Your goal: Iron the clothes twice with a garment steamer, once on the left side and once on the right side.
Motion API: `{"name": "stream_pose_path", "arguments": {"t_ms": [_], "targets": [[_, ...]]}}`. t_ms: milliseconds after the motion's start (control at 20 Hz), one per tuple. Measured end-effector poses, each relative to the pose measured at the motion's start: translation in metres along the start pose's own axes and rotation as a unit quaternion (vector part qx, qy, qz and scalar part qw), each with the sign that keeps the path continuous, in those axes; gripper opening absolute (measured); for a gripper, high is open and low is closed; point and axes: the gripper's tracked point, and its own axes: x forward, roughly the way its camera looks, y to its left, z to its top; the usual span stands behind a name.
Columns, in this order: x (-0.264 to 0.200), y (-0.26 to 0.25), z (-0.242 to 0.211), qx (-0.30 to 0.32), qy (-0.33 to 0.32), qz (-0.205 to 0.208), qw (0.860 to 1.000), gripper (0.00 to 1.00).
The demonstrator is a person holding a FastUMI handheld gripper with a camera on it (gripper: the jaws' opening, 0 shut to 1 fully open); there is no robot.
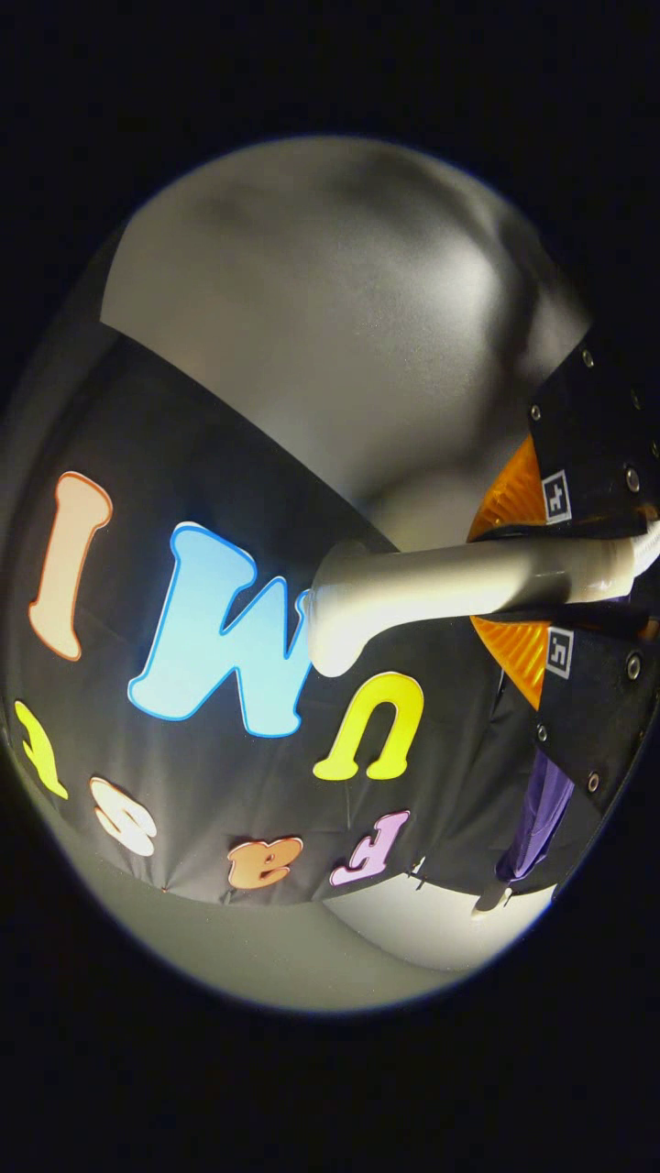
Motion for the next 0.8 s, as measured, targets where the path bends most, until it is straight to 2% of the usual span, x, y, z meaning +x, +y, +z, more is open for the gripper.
{"name": "stream_pose_path", "arguments": {"t_ms": [150,250,350,550,800], "targets": [[-0.027,0.031,-0.020,-0.006,-0.012,0.026,1.000,0.26],[-0.041,0.046,-0.038,-0.009,-0.028,0.030,0.999,0.26],[-0.058,0.057,-0.063,-0.017,-0.050,0.020,0.998,0.26],[-0.093,0.084,-0.124,-0.073,-0.092,-0.018,0.993,0.26],[-0.130,0.127,-0.197,-0.116,-0.139,-0.035,0.983,0.27]]}}
